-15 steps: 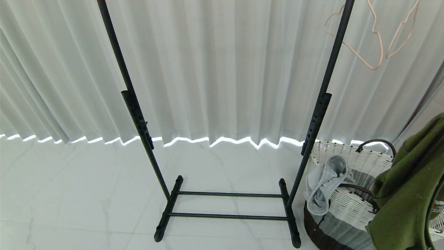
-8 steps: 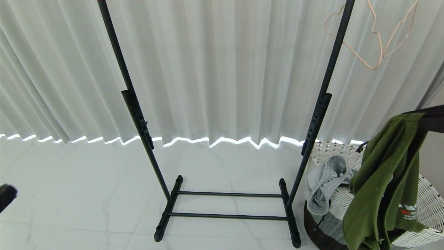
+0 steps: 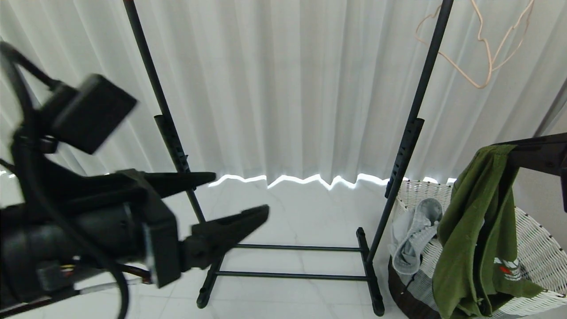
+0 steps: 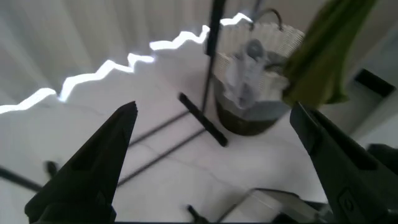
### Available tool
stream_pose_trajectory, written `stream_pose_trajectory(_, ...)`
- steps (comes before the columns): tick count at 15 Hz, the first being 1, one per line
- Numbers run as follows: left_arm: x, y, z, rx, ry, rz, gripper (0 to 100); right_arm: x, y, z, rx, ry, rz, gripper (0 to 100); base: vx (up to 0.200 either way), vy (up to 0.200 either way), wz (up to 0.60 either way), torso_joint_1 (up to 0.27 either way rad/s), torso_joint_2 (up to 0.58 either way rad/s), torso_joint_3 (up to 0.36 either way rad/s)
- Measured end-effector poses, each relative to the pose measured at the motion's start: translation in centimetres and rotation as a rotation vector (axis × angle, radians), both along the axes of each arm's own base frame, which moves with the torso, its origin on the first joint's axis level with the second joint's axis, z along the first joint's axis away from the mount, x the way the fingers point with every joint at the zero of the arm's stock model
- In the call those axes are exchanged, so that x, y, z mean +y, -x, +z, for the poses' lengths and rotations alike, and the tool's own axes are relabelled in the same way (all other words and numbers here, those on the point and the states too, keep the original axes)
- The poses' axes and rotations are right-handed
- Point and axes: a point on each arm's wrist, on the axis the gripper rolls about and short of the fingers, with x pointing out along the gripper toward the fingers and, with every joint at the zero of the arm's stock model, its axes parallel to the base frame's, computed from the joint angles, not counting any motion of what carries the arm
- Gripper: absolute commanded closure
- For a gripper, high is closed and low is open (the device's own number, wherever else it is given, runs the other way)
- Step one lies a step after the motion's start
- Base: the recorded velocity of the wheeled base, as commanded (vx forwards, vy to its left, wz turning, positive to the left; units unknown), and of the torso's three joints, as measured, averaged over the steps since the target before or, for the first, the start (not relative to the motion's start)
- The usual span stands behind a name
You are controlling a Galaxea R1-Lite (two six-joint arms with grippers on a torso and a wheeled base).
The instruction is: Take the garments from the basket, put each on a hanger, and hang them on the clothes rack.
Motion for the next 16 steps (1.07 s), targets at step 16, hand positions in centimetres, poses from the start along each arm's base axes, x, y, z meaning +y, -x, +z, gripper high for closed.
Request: stream_pose_trajectory(16, -24.1, -2.8, -7.3, 0.301, 0.037, 0.079, 0, 1.2, -0.4, -1.0, 0.037, 0.024, 0.038, 100, 0.0, 0.0, 0.0, 0.0, 0.0, 0.0)
